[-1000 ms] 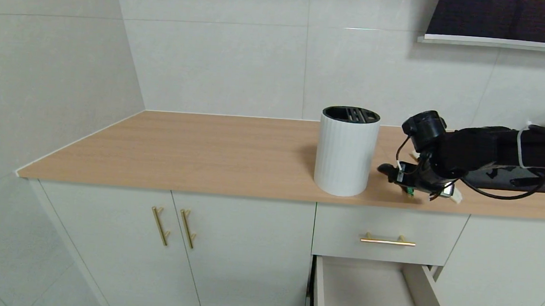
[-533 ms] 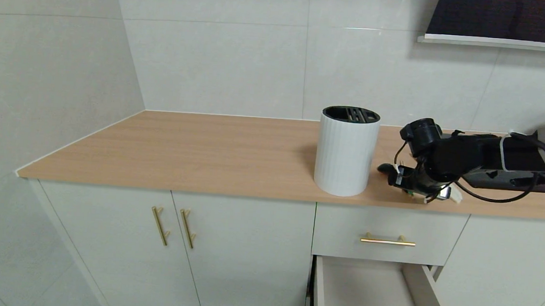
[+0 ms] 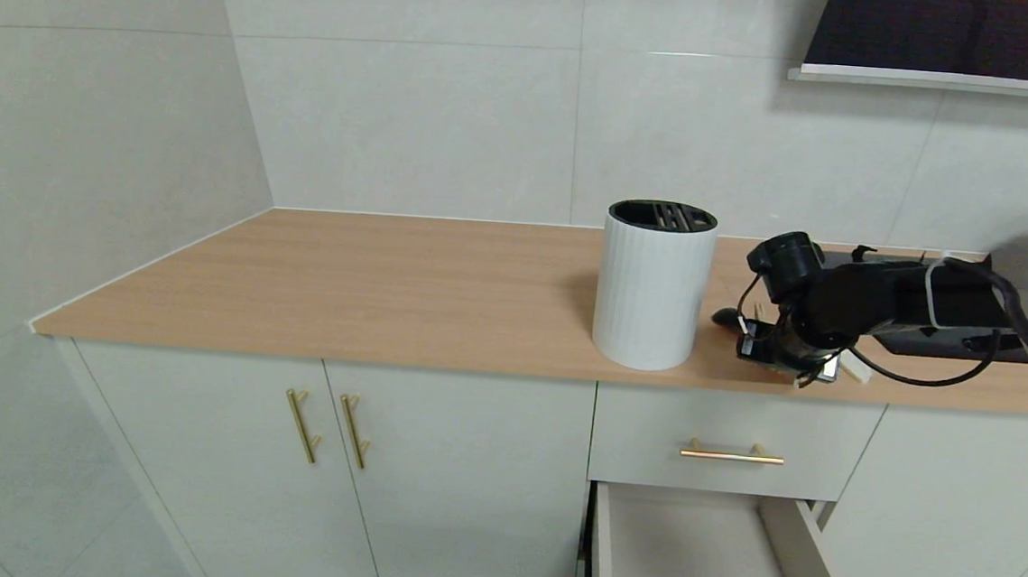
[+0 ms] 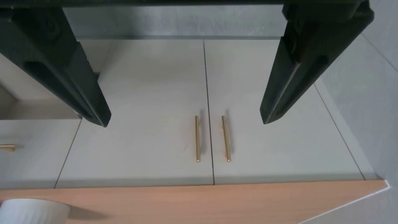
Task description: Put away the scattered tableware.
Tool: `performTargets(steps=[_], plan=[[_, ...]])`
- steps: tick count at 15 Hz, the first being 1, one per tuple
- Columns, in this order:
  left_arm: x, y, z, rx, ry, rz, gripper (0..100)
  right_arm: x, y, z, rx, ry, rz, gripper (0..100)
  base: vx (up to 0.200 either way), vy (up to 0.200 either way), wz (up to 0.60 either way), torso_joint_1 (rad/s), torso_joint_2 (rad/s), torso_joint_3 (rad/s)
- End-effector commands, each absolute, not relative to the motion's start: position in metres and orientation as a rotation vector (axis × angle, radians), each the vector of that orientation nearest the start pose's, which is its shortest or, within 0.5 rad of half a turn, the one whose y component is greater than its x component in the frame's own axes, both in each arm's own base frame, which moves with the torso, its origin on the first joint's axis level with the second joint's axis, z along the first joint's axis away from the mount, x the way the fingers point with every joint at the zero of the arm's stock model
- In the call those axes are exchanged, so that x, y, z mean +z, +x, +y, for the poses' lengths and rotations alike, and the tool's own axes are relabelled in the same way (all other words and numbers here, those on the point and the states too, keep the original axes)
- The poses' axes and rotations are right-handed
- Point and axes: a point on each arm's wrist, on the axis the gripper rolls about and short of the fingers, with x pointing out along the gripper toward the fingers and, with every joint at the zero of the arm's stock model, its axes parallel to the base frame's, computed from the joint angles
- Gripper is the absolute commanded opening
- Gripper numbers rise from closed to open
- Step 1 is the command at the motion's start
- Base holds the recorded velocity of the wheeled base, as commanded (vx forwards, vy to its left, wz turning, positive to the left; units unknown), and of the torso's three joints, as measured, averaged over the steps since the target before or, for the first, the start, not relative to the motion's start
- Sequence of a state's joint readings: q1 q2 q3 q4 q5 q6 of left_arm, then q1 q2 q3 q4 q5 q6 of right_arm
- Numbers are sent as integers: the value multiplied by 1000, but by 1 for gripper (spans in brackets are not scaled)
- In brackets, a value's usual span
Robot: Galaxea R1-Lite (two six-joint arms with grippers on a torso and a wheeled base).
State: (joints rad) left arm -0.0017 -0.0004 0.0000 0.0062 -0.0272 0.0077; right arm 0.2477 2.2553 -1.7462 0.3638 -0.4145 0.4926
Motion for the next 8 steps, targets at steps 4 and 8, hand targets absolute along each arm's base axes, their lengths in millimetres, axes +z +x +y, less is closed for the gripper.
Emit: performTargets(steps=[4,8], plan=[[75,-23,-1,-29,8,6,100,134,435,97,-359,181,764,0,0,0,0,0,0,0],[75,-23,-1,-29,8,6,100,146,430,95,-358,192,742,0,0,0,0,0,0,0]])
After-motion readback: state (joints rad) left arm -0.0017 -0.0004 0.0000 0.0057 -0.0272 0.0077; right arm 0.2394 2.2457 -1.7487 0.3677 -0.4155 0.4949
